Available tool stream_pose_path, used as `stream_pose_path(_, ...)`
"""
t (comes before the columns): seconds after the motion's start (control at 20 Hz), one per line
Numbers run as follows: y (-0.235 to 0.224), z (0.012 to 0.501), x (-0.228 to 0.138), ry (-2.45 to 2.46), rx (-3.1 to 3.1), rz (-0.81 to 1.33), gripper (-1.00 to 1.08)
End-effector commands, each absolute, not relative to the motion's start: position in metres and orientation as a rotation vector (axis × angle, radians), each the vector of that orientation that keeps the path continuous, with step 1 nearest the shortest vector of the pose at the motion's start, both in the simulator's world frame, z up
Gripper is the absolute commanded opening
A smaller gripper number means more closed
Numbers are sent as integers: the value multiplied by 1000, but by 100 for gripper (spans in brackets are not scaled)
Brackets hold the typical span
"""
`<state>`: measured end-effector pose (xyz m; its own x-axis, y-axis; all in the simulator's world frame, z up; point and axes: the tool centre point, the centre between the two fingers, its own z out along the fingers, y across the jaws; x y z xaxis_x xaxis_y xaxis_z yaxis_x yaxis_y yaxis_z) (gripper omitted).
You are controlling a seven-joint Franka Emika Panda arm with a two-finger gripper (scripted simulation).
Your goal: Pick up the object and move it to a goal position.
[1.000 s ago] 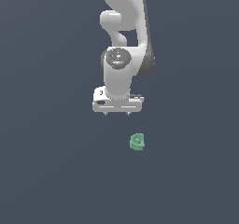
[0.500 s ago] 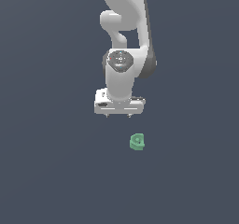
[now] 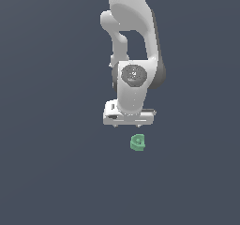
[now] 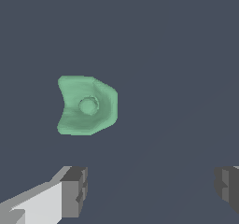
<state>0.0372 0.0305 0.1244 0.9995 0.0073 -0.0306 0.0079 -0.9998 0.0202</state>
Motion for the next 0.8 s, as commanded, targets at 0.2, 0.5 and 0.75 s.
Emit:
stream_pose_path(0.2,62,105,64,-13,3132,-18,100)
stream_pose_path(0.5,79,94,77,-29,3139,-4,100)
stream_pose_path(0.75,84,91,80,-33,3141,0,100)
